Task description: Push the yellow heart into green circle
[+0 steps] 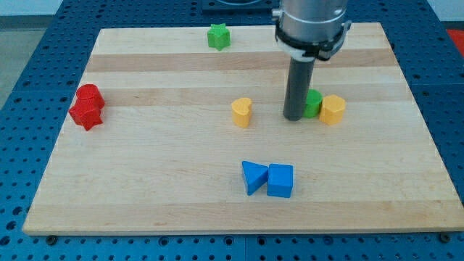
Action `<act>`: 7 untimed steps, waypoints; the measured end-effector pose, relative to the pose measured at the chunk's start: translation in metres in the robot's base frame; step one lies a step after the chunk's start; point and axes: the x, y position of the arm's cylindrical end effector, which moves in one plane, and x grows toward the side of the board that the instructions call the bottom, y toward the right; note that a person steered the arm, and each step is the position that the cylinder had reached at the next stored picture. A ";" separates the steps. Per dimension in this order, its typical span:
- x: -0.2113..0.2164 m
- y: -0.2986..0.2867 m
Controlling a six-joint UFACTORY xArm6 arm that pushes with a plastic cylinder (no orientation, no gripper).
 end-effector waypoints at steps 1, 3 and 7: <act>-0.023 0.010; -0.044 -0.010; -0.059 -0.003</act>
